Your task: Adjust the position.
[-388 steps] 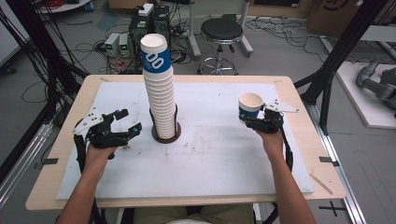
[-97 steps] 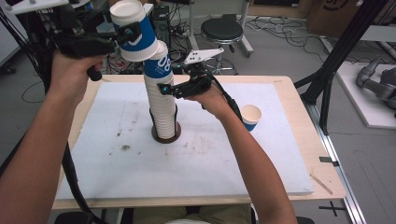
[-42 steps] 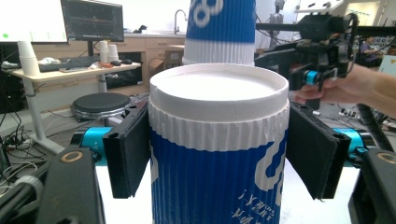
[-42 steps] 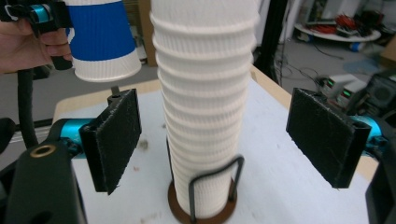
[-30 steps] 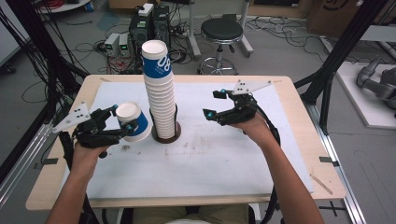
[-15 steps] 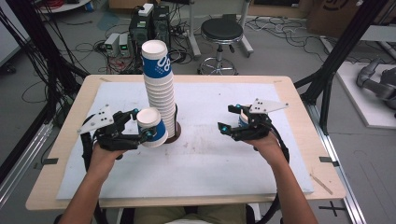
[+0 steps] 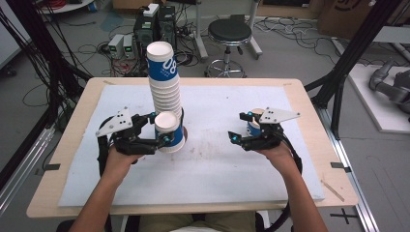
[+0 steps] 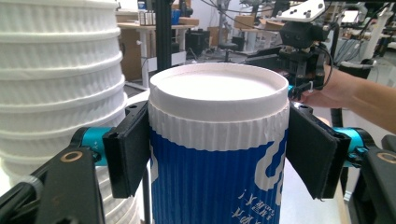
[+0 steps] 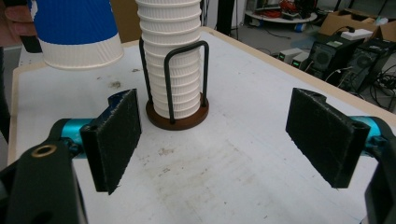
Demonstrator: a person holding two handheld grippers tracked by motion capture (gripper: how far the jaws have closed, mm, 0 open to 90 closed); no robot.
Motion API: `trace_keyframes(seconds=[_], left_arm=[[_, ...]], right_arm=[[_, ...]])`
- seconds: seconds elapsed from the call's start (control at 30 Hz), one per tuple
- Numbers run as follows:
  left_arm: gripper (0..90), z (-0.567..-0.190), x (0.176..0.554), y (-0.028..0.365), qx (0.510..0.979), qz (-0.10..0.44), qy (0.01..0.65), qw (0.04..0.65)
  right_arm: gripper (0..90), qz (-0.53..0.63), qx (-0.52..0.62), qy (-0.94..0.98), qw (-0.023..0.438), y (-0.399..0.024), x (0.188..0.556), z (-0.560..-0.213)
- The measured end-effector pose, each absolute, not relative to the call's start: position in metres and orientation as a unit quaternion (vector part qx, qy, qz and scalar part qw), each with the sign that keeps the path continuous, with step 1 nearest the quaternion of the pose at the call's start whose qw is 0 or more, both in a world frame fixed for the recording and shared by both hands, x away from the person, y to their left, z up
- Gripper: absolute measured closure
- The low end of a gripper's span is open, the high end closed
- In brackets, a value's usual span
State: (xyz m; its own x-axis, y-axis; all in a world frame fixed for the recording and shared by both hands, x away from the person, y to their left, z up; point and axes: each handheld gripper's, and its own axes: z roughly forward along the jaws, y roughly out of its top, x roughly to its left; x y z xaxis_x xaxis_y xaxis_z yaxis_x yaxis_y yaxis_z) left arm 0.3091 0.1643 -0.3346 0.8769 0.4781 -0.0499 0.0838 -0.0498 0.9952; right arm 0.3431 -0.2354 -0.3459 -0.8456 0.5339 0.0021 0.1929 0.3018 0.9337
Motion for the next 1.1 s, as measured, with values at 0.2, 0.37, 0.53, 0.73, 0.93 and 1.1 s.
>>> trace_keyframes(seconds=[0.2, 0.37, 0.53, 0.73, 0.93, 1.1], left_arm=[[27.9, -0.334, 0.310, 0.158, 0.712, 0.145, 0.194, 0.659], [27.9, -0.335, 0.309, 0.153, 0.715, 0.139, 0.194, 0.657], [28.0, -0.336, 0.309, 0.142, 0.721, 0.132, 0.187, 0.654], [28.0, -0.338, 0.311, 0.126, 0.724, 0.122, 0.175, 0.656], [28.0, -0.341, 0.314, 0.114, 0.720, 0.108, 0.166, 0.665], [28.0, -0.341, 0.314, 0.102, 0.724, 0.103, 0.153, 0.664]], right_arm=[[18.6, 0.548, 0.228, 0.790, 0.153, -0.236, 0.339, -0.347], [18.6, 0.562, 0.213, 0.789, 0.125, -0.234, 0.334, -0.347], [18.6, 0.580, 0.185, 0.786, 0.107, -0.229, 0.323, -0.348], [18.5, 0.590, 0.162, 0.784, 0.103, -0.222, 0.318, -0.351], [18.5, 0.597, 0.155, 0.783, 0.085, -0.214, 0.318, -0.353], [18.5, 0.596, 0.144, 0.786, 0.077, -0.204, 0.316, -0.358]])
